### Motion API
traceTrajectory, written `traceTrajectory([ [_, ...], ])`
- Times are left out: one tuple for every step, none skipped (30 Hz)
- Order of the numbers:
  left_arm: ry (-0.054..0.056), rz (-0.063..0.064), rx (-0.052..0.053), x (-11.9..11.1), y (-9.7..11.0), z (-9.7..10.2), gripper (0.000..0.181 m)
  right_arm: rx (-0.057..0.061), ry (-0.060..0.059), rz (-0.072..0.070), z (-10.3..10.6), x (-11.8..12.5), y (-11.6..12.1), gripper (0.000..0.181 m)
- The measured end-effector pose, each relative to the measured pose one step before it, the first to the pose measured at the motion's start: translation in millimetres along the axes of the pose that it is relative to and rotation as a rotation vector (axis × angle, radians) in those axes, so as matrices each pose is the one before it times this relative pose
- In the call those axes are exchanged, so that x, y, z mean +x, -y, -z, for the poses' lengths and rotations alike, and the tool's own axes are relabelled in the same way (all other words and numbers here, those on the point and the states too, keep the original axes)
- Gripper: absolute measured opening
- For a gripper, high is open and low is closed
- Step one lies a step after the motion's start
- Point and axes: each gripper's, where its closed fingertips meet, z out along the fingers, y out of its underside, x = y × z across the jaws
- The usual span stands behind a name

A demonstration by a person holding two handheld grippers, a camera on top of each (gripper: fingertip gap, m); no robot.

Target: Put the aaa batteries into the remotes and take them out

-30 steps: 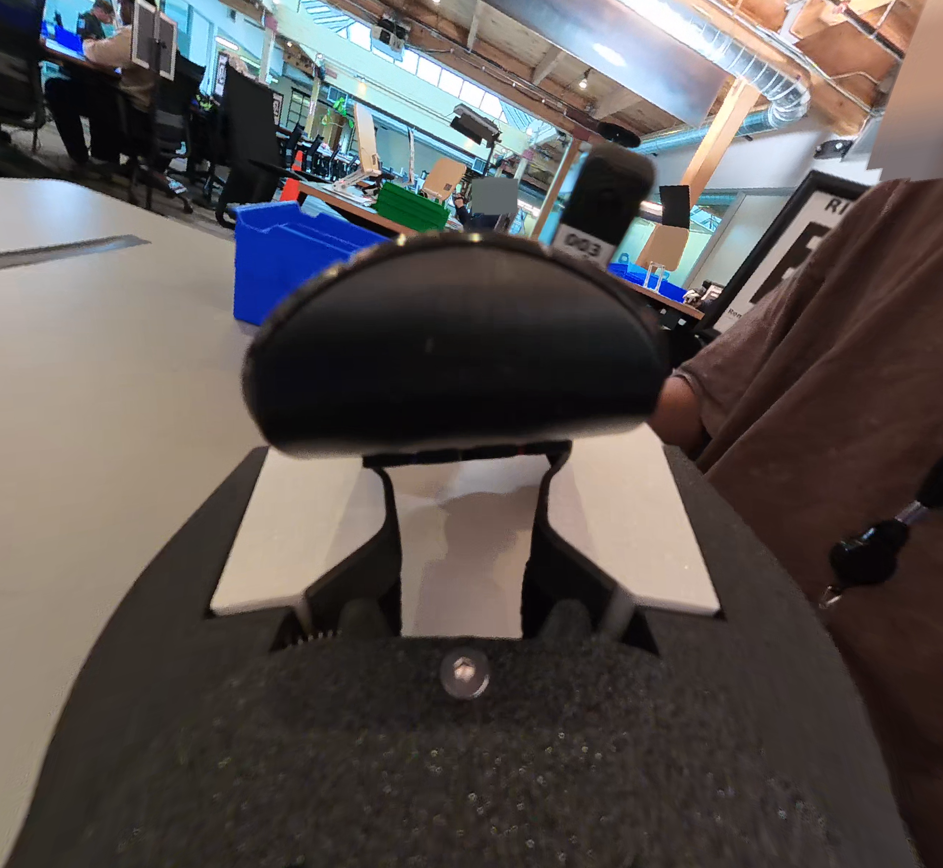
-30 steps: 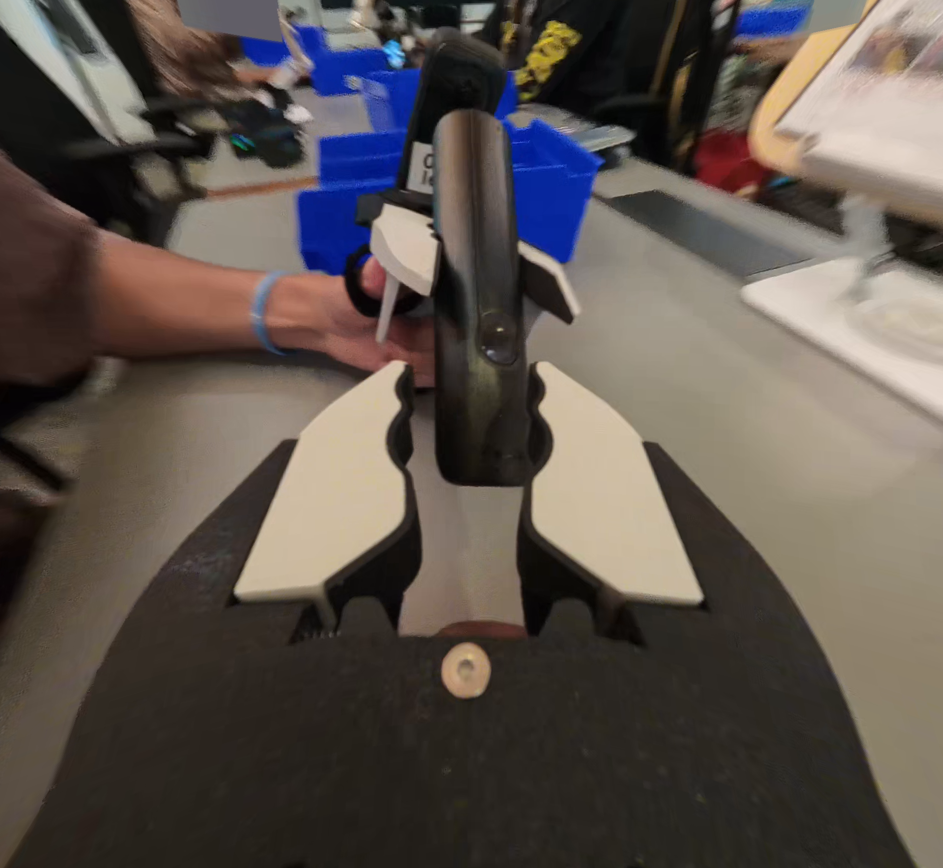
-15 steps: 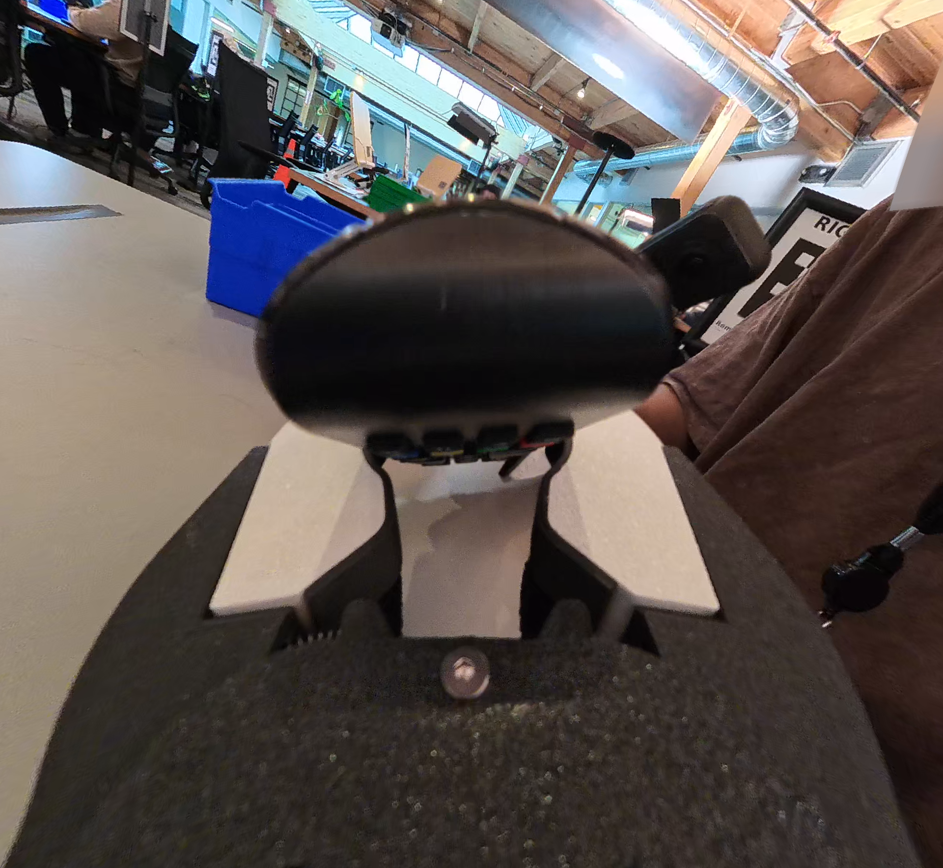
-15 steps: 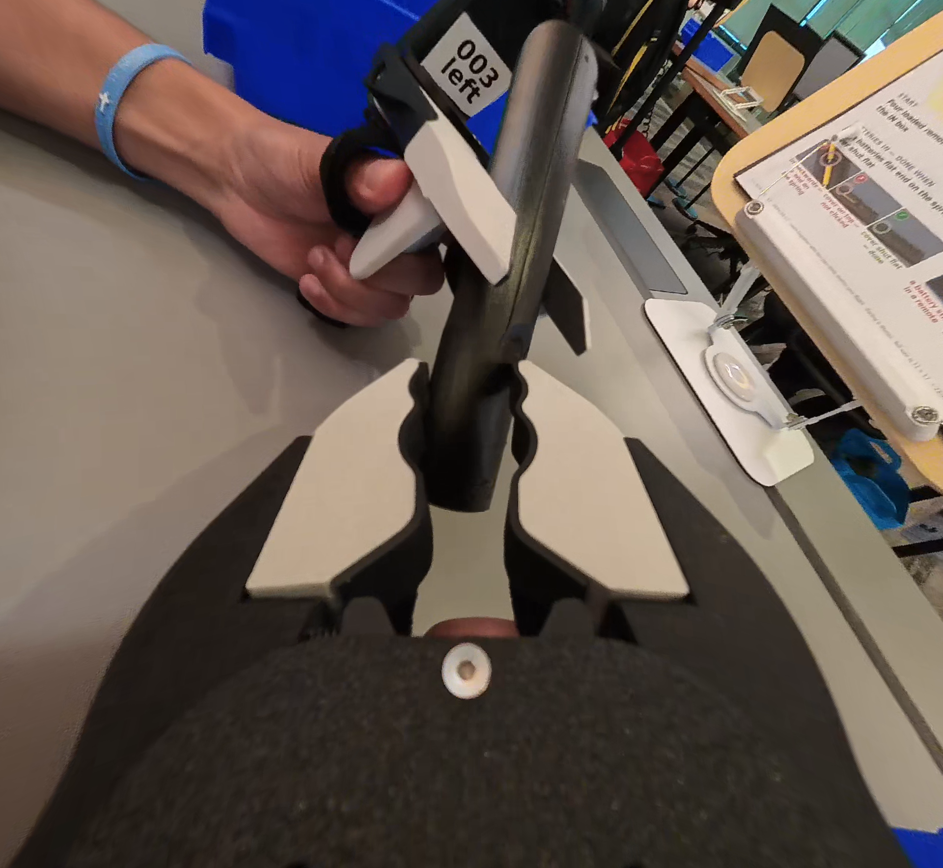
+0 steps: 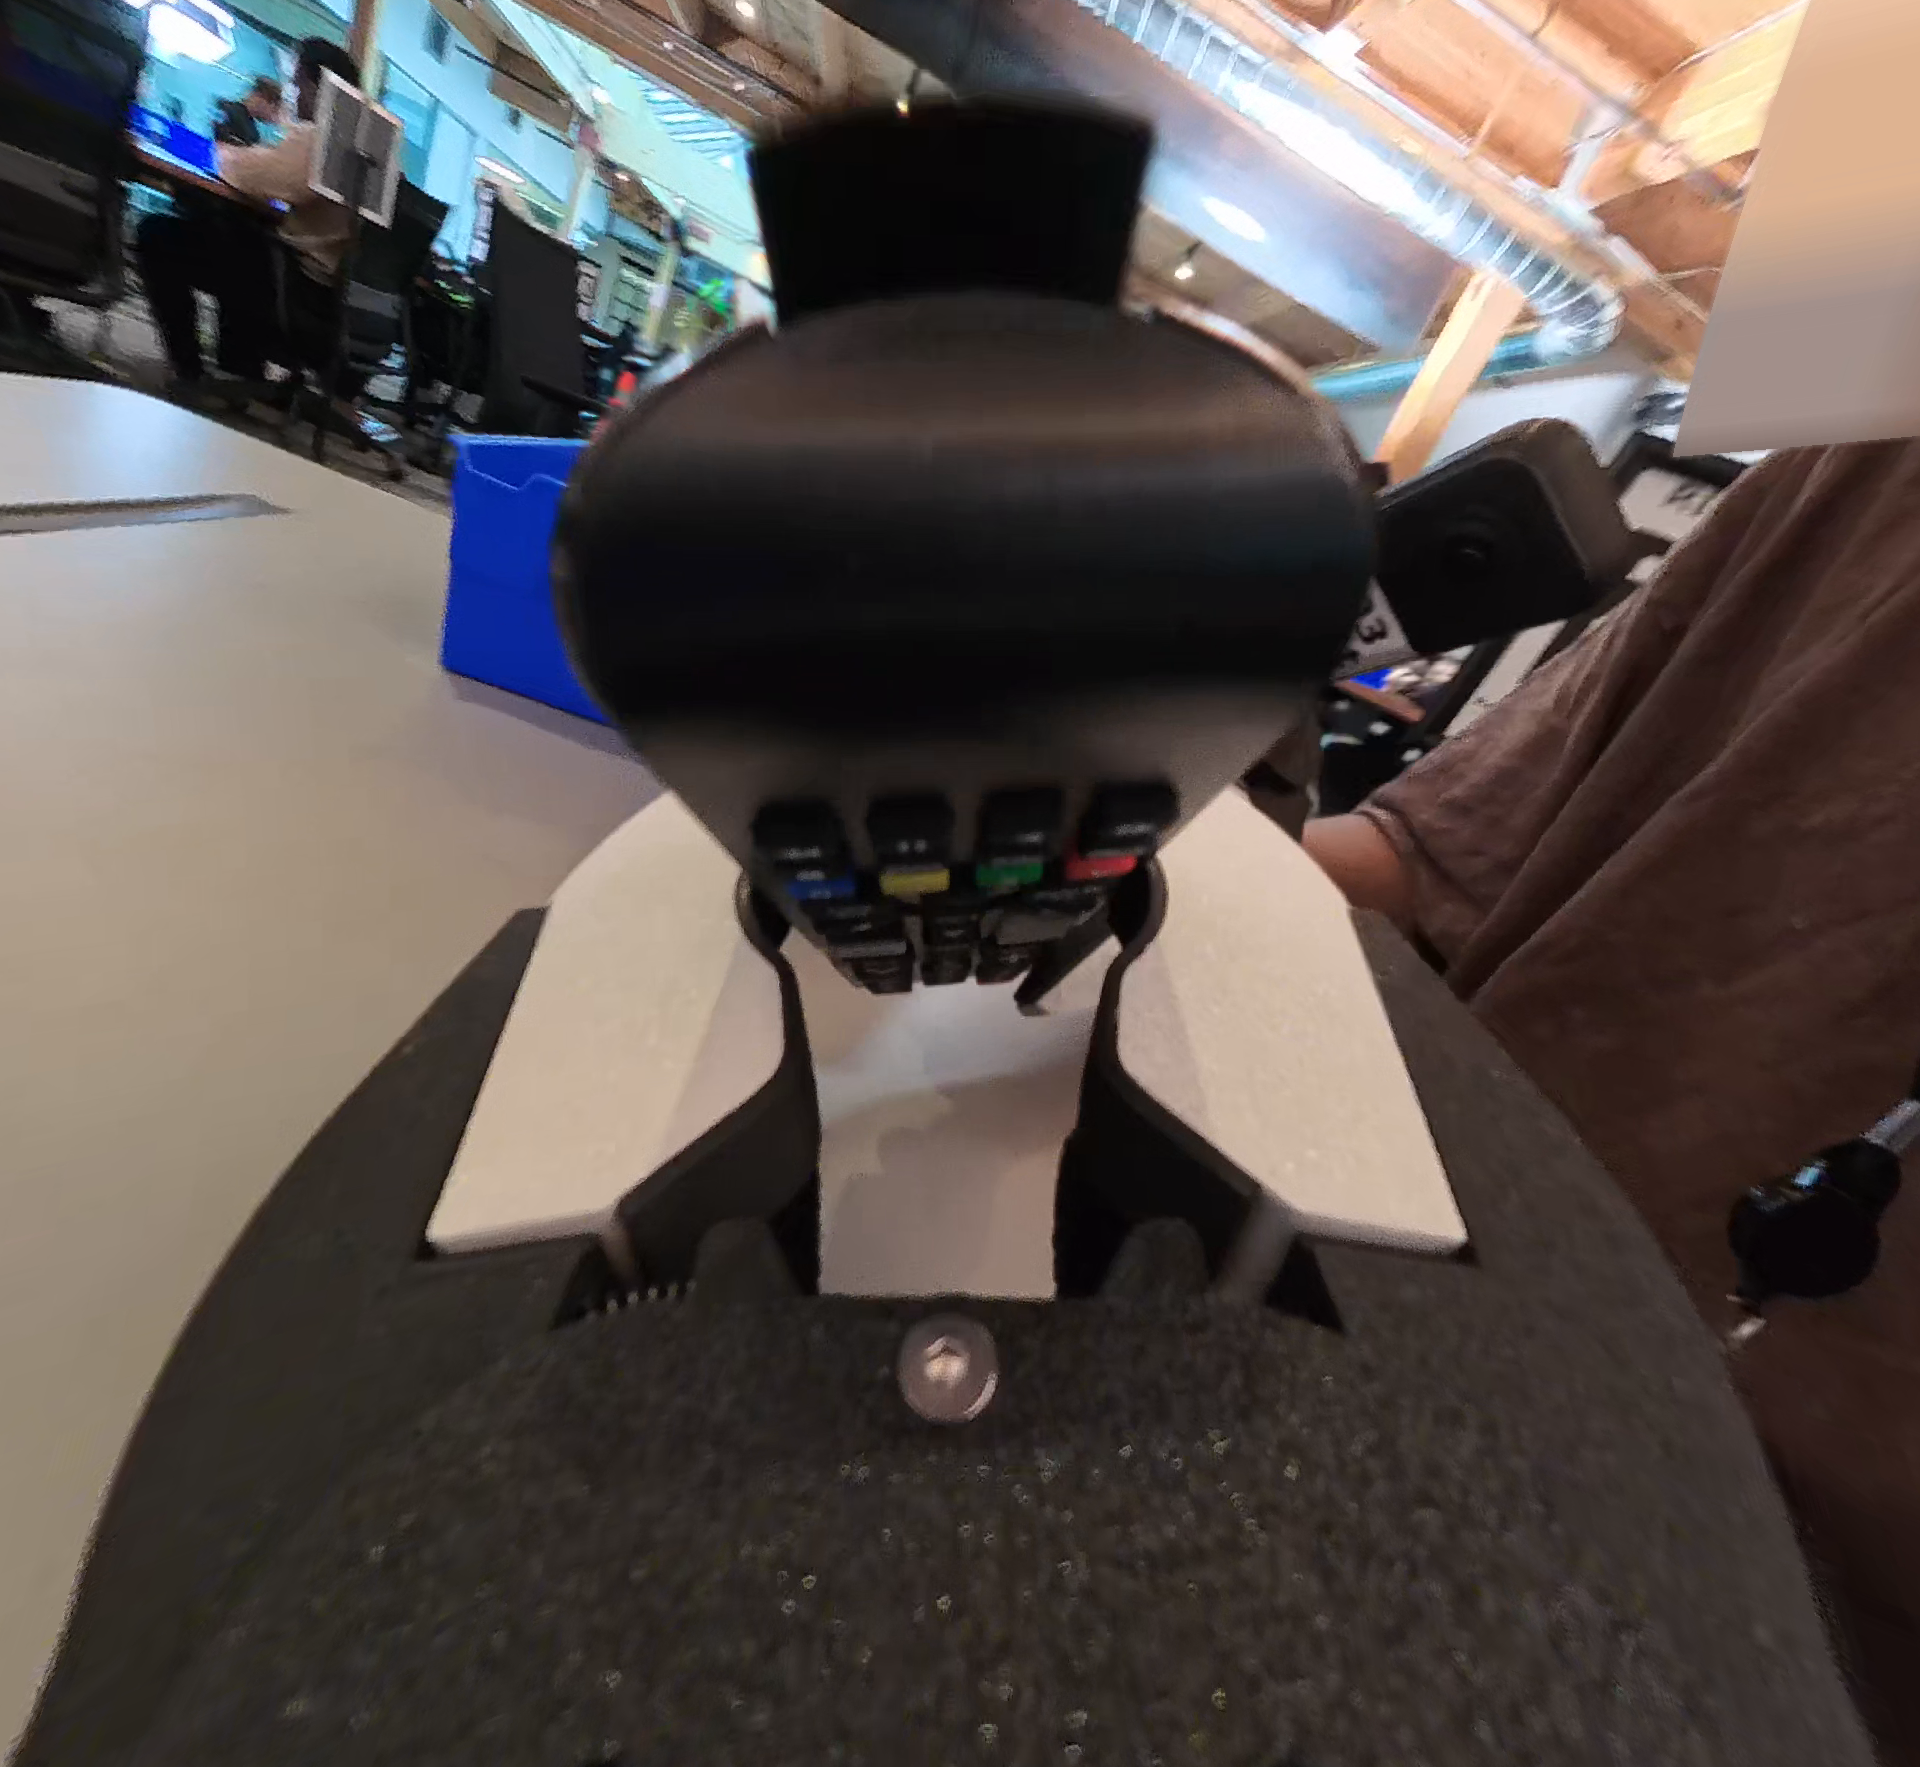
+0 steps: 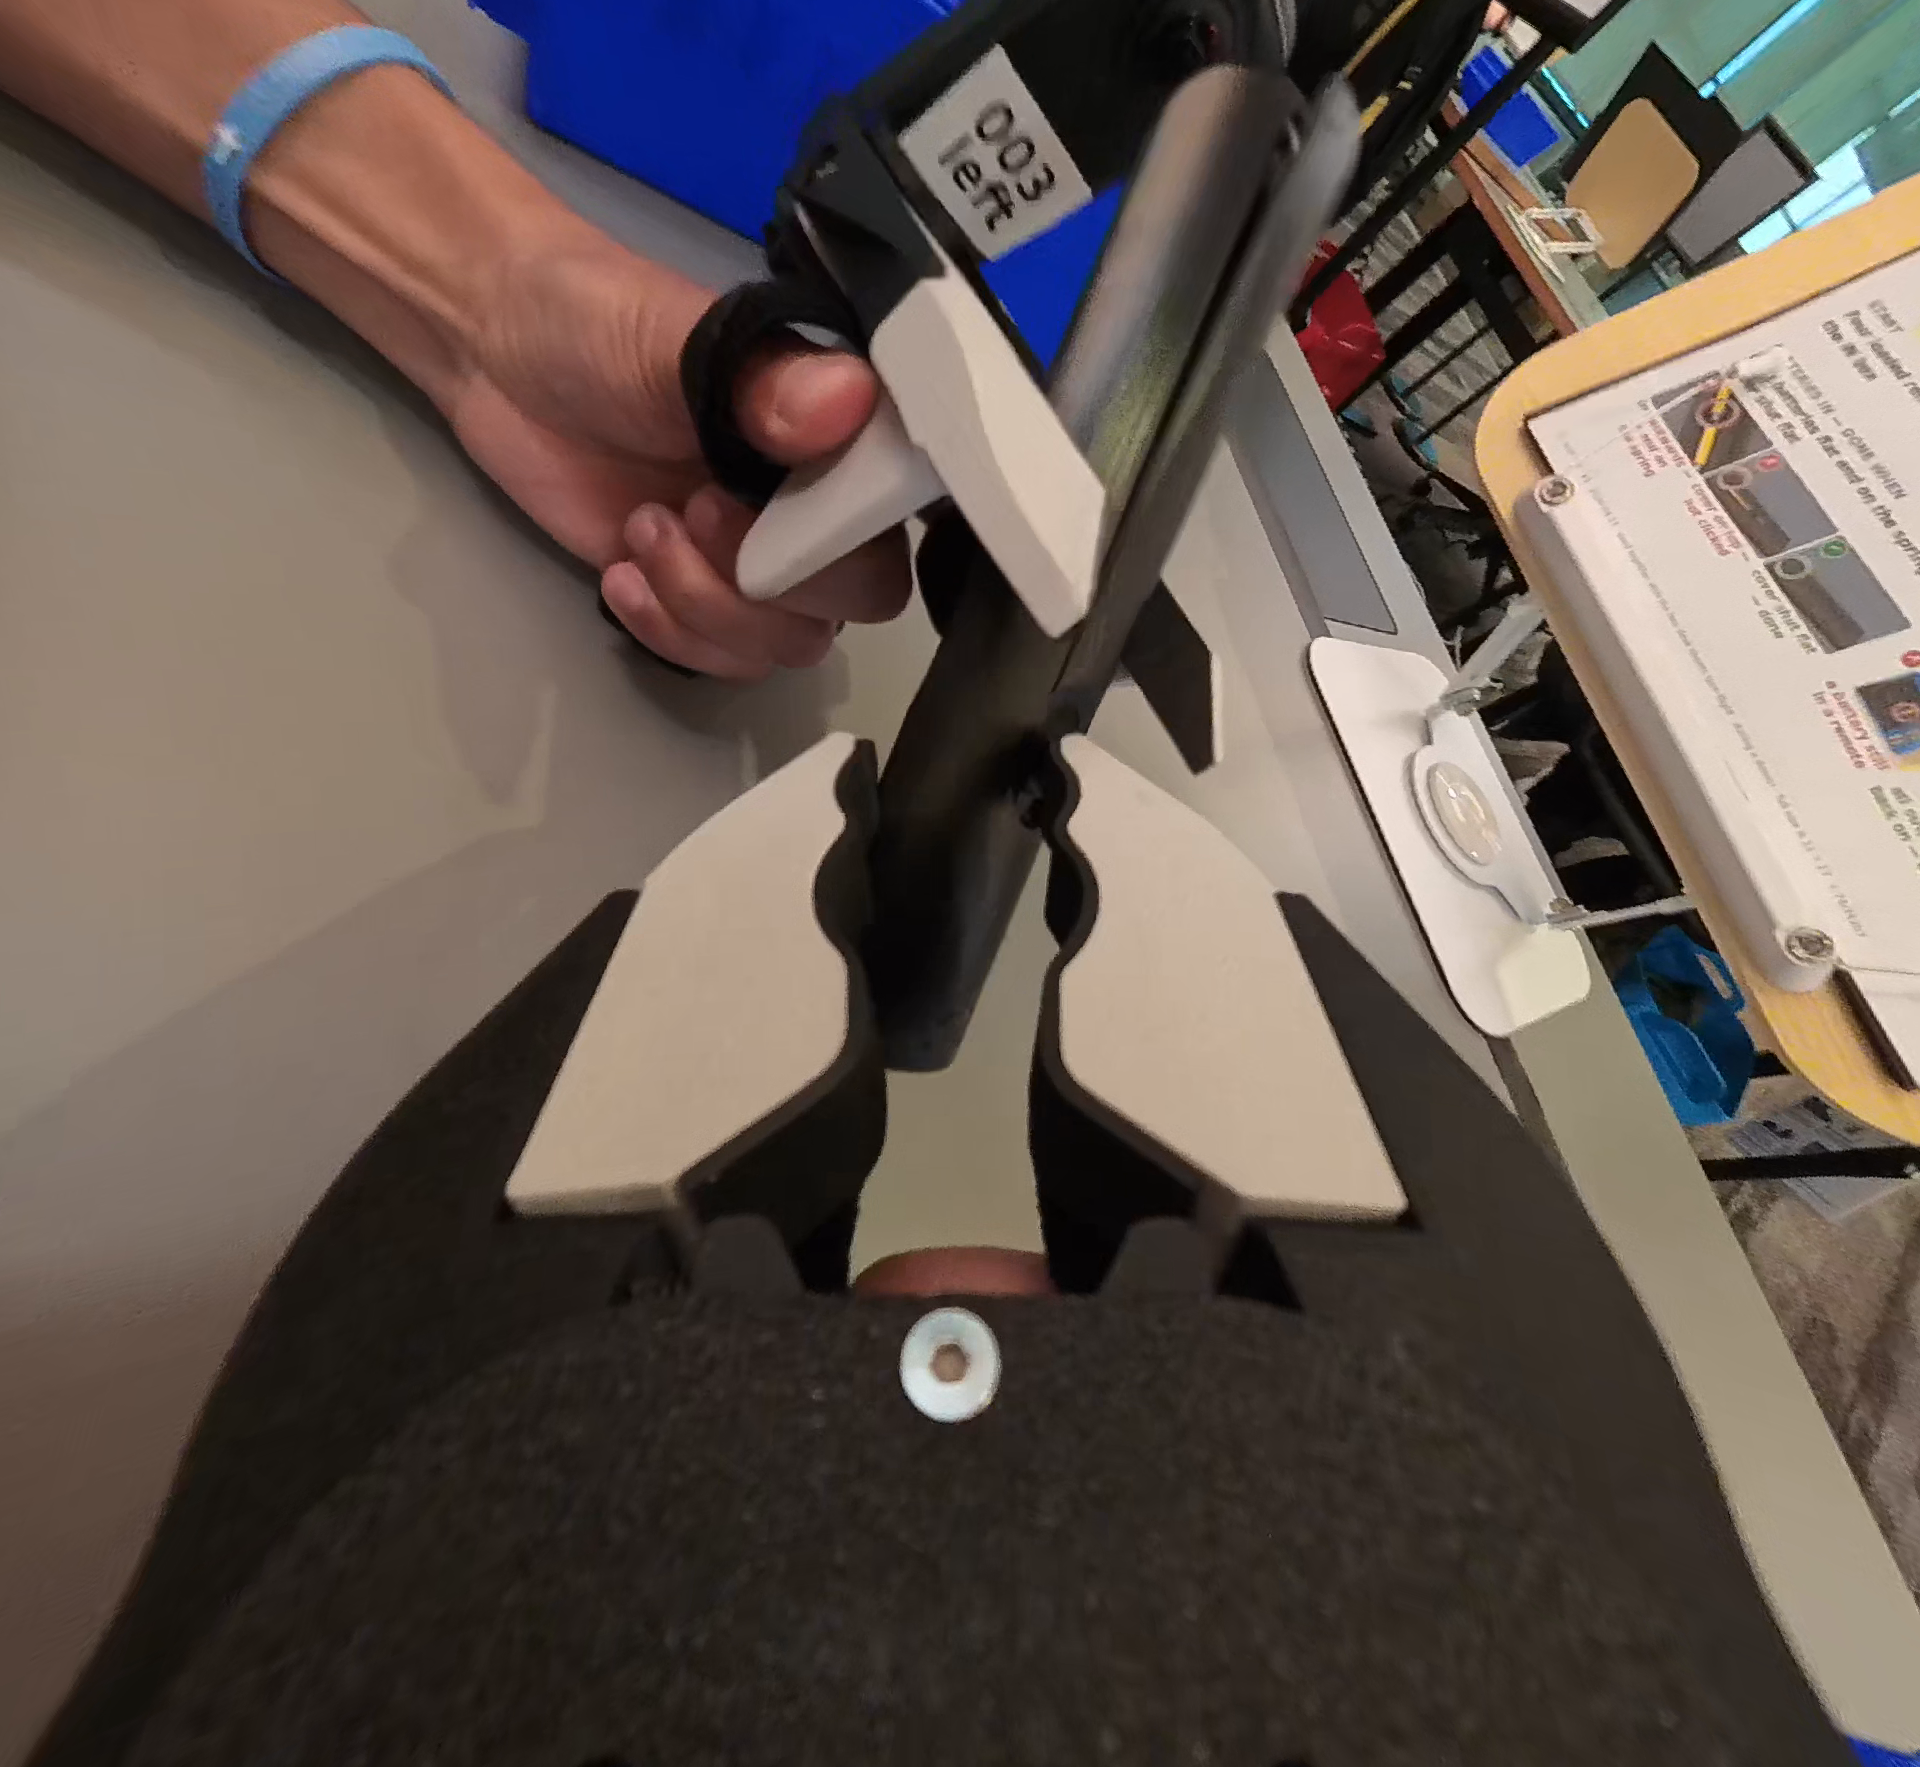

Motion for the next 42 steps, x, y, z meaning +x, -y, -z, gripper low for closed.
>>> traceTrajectory([
  [0.0174,-0.0175,-0.0066,-0.27,-0.94,-0.27,0.061,-0.0036,-0.0015,0.019,-0.51,0.33,-1.45,0.029],
  [-0.0026,0.0005,-0.0001,0.39,0.0,0.11,0.061,0.0063,0.0094,0.0052,0.19,0.11,0.01,0.029],
  [-0.0095,0.0059,-0.0012,0.38,-0.04,-0.51,0.061,0.0112,0.0049,-0.0171,1.17,0.8,0.99,0.029],
  [0.0023,-0.0053,-0.0066,-0.11,-0.72,-0.84,0.061,0.0085,0.0025,-0.0142,0.86,-0.02,-0.35,0.029],
  [-0.0013,-0.0147,-0.0059,0.82,-0.09,-0.18,0.06,0.0113,-0.0051,-0.0046,0.53,0.61,-0.6,0.03],
  [-0.0161,-0.0074,-0.0049,1.79,1.33,0.74,0.06,0.0267,-0.0057,-0.0123,1.34,0.9,2.36,0.03],
  [-0.0072,-0.0047,0.0046,0.98,2.34,0.89,0.06,0.026,-0.0057,-0.0267,1.17,1.21,3.57,0.03],
  [-0.0009,-0.0109,0.008,0.94,1.39,-0.01,0.06,-0.0021,-0.0045,-0.021,0.25,1.43,0.99,0.03],
  [-0.003,-0.0081,-0.0041,1.1,-0.24,-0.02,0.06,0.0036,0.0009,-0.0078,0.85,0.24,1.93,0.031],
  [-0.0012,-0.0073,-0.0091,0.3,-0.25,0.11,0.06,0.0394,0.0035,-0.0103,2.44,-0.49,6.46,0.031],
  [-0.0074,-0.0009,0.0011,0.78,1.6,0.93,0.06,0.0351,-0.0092,-0.0185,3.35,1.73,5.92,0.034],
  [-0.0061,0.0058,0.0106,0.42,2.45,1.85,0.06,0.0226,-0.0073,-0.0274,3.6,2.64,4.58,0.035],
  [-0.0074,0.0056,0.0081,0.71,1.66,1.98,0.06,0.0214,0.0167,-0.0338,4.22,1.14,4.66,0.034],
  [-0.0127,-0.0018,-0.007,2.1,-0.67,1.1,0.06,0.0128,0.0236,-0.0498,4.08,2.4,4.07,0.035],
  [-0.0108,-0.0112,-0.0181,2.82,-2.11,-0.12,0.06,0.0228,0.0216,-0.072,4.6,4.72,6.5,0.036],
  [-0.0059,-0.0167,-0.0201,2.73,-2.33,-0.98,0.06,0.0325,0.0473,-0.0829,4.32,2.89,9.0,0.035],
  [-0.0106,-0.0164,-0.0226,3.43,-2.72,-2.03,0.06,0.0093,0.0349,-0.0968,1.91,6.05,7.09,0.031],
  [-0.0168,-0.0106,-0.022,4.25,-2.8,-2.5,0.06,-0.0186,0.0092,-0.1001,-0.59,10.11,4.33,0.033],
  [-0.0173,-0.0083,-0.0208,4.26,-2.83,-2.88,0.06,-0.0255,0.0628,-0.0776,-2.93,1.13,4.19,0.041],
  [-0.0139,-0.0073,-0.0205,3.61,-3.02,-2.89,0.06,-0.0256,0.0794,-0.0675,-4.79,-2.8,4.5,0.043],
  [-0.0077,-0.0071,-0.0183,2.54,-3.03,-2.6,0.06,-0.0353,0.043,-0.0558,-6.63,1.57,3.72,0.044],
  [-0.0041,-0.0058,-0.0167,1.74,-2.67,-2.25,0.06,-0.0434,0.042,-0.0245,-8.44,-0.03,2.33,0.049],
  [0.0,-0.0039,-0.0128,0.68,-2.16,-1.66,0.06,-0.0419,0.0401,-0.0039,-9.14,-0.77,2.07,0.05],
  [0.0086,-0.0033,-0.0075,-0.74,-1.35,-0.94,0.06,-0.0369,0.0083,-0.0033,-8.98,3.26,2.1,0.051],
  [0.0168,-0.0034,-0.0055,-2.12,-0.75,-0.48,0.06,-0.0346,0.0157,0.0022,-8.43,0.32,1.68,0.052],
  [0.0172,-0.003,-0.0063,-2.36,-0.87,-0.05,0.06,-0.0248,0.0161,0.0056,-7.69,-1.53,2.53,0.051],
  [0.0215,-0.0025,-0.0051,-3.06,-0.85,0.21,0.06,-0.0095,0.0021,0.0092,-6.12,-1.03,3.49,0.05],
  [0.0177,0.0003,-0.0032,-3.02,-0.63,0.48,0.06,-0.0039,-0.0096,0.0195,-4.77,-0.43,3.13,0.046],
  [0.0048,0.0046,-0.002,-1.66,-0.62,0.66,0.06,-0.0093,-0.0178,0.0288,-3.54,0.53,1.92,0.042],
  [-0.0003,0.0067,0.0,-0.97,-0.11,0.73,0.06,-0.0009,-0.0213,0.0291,-2.05,0.99,2.18,0.036],
  [0.0028,0.0019,0.0049,-1.0,0.57,0.88,0.06,-0.0001,-0.0076,0.0175,-1.17,0.08,1.76,0.033],
  [-0.0011,-0.0002,0.0017,-0.05,0.29,0.61,0.06,0.0054,0.0034,-0.0011,-0.53,-0.08,1.91,0.032],
  [-0.0009,-0.0005,-0.002,0.05,-0.04,0.25,0.06,0.01,0.0052,-0.0122,-0.18,0.86,1.96,0.032],
  [0.0014,-0.0021,-0.0017,0.04,-0.32,-0.04,0.06,0.0039,0.0177,-0.0129,0.08,-0.43,0.84,0.032],
  [-0.0029,-0.0005,-0.0052,0.45,-0.94,-0.46,0.06,-0.001,0.0071,-0.0108,0.05,1.05,0.06,0.031],
  [-0.0029,-0.0006,-0.0065,0.62,-1.05,-0.69,0.06,0.0015,0.0007,-0.0039,-0.35,1.33,0.45,0.031],
  [0.0,-0.0026,-0.0042,0.31,-0.81,-0.79,0.06,0.0011,0.0106,-0.0031,-0.52,-0.36,0.6,0.031],
  [-0.0022,-0.0009,-0.0048,0.54,-0.82,-0.62,0.06,-0.0074,0.0159,-0.0053,-1.1,-1.23,-0.52,0.031],
  [-0.0009,0.0008,0.0,0.18,-0.11,-0.41,0.06,-0.0143,0.0029,0.0,-1.04,0.67,-1.71,0.027],
  [-0.0013,0.005,-0.0023,-0.09,-0.45,-0.15,0.06,-0.0154,0.004,0.0057,-1.17,0.38,-2.36,0.022],
  [0.0006,0.0,-0.0034,-0.17,-0.62,-0.05,0.06,-0.0047,0.0096,-0.0039,-0.9,-0.74,-0.79,0.02],
  [0.0023,-0.0009,0.0006,-0.4,0.2,0.17,0.06,-0.0002,0.0024,0.0031,-0.19,0.12,0.03,0.02],
])
